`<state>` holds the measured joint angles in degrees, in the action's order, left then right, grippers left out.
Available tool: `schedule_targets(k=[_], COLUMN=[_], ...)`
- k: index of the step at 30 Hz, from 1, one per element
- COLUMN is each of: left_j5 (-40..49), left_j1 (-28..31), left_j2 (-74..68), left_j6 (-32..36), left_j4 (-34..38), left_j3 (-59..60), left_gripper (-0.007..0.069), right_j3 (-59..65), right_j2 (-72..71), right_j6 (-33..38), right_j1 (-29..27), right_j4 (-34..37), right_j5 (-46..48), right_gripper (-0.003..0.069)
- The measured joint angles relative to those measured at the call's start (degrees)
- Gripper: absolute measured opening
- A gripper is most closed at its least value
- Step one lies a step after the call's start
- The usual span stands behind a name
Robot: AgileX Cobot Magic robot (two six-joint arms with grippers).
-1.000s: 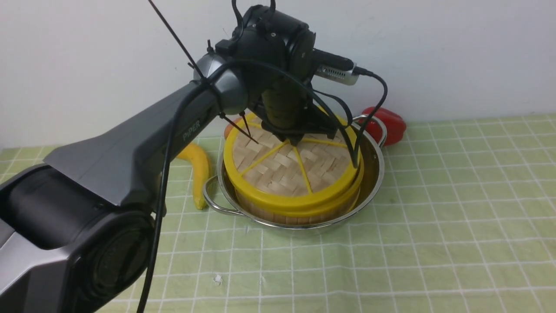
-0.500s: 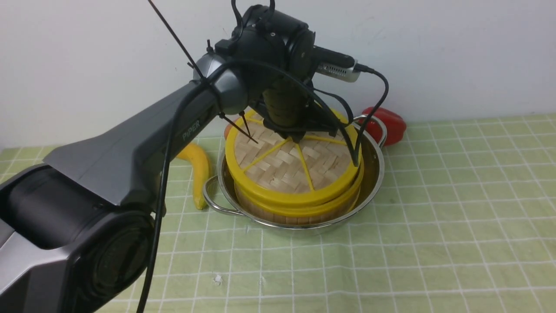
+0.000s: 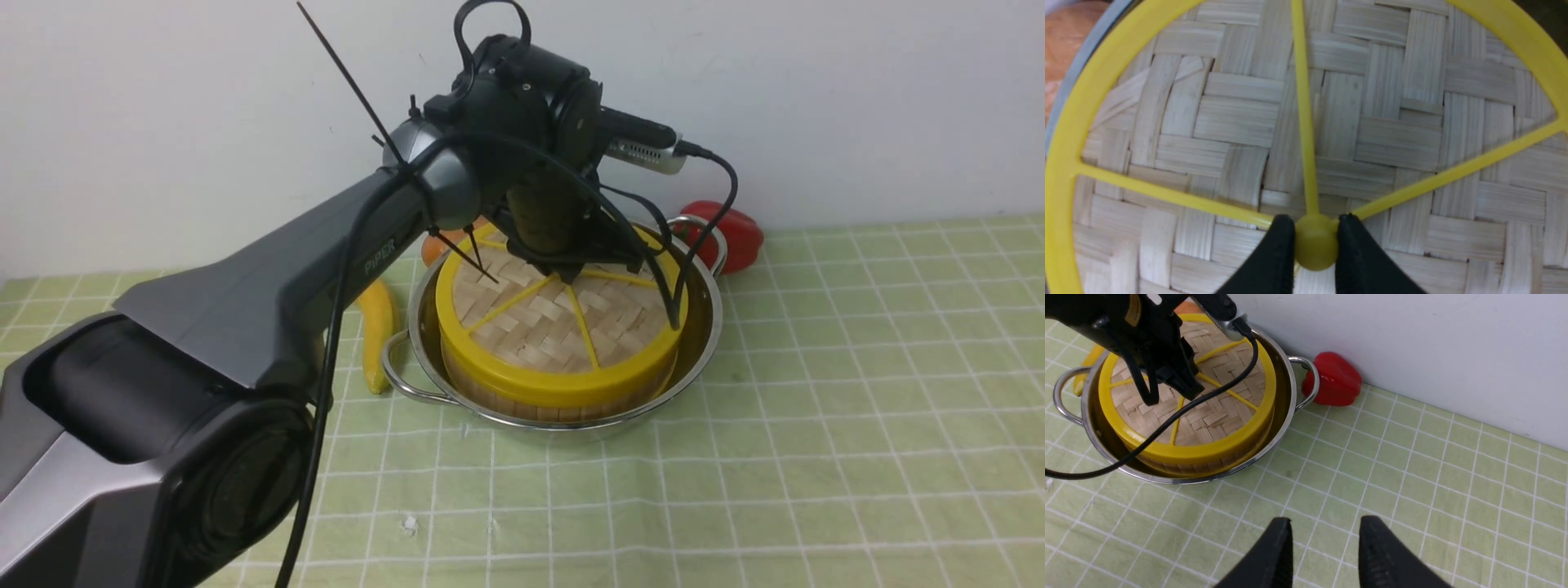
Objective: Place the steamer in the pot on the green tablecloth, and put the lid on the steamer.
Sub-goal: 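Place the yellow bamboo steamer lid onto the steamer in the pot with the left gripper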
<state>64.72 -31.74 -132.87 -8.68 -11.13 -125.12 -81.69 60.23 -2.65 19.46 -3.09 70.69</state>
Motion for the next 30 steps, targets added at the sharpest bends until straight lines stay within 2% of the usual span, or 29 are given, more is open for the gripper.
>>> schedule_targets(k=[11,14,15,16,19,20,21,22,23,24,26,30], left_j5=[0.16,0.16,0.27,0.33,1.85,2.01,3.45,4.32,4.45,4.88,4.97,4.97], left_j1=[0.0,0.0,0.0,0.0,0.0,0.0,0.0,0.0,0.0,0.0,0.0,-0.04], left_j2=[-0.05,-0.09,-0.09,-0.09,-0.8,-0.87,-1.39,-1.6,-1.66,-1.79,-1.79,-0.37], left_j6=[0.21,0.4,0.52,0.59,0.65,0.65,0.65,0.65,0.65,0.77,0.96,2.02], left_j4=[0.0,0.0,-0.17,-0.17,-0.68,-0.68,-0.68,-0.68,-0.68,-0.73,-0.73,-0.46], left_j3=[-0.13,-0.19,-0.37,-0.37,-2.68,-2.68,-4.62,-6.01,-6.3,-9.29,-12.66,-16.03], left_gripper=[0.0117,0.0143,0.0185,0.0185,0.0357,0.0357,0.0437,0.0479,0.0486,0.0549,0.0594,0.0608], right_j3=[0.0,0.0,0.0,0.0,0.0,0.0,0.0,0.0,0.0,0.0,0.0,0.0], right_j2=[0.0,0.0,0.0,0.0,0.0,0.0,0.0,0.0,0.0,0.0,0.0,0.0], right_j6=[0.1,0.1,0.1,0.1,0.12,0.12,0.12,0.12,0.12,0.12,0.12,0.12], right_j1=[0.0,0.0,0.0,0.0,0.0,0.0,0.0,0.0,0.0,0.0,0.0,0.0], right_j4=[0.0,0.0,0.0,0.0,0.0,0.0,0.0,0.0,0.0,0.0,0.0,0.07], right_j5=[0.0,0.0,0.0,0.0,0.0,0.0,0.0,0.0,0.0,0.0,0.0,0.0], right_gripper=[0.0252,0.0252,0.0252,0.0252,0.0252,0.0252,0.0252,0.0252,0.0252,0.0252,0.0252,0.0252])
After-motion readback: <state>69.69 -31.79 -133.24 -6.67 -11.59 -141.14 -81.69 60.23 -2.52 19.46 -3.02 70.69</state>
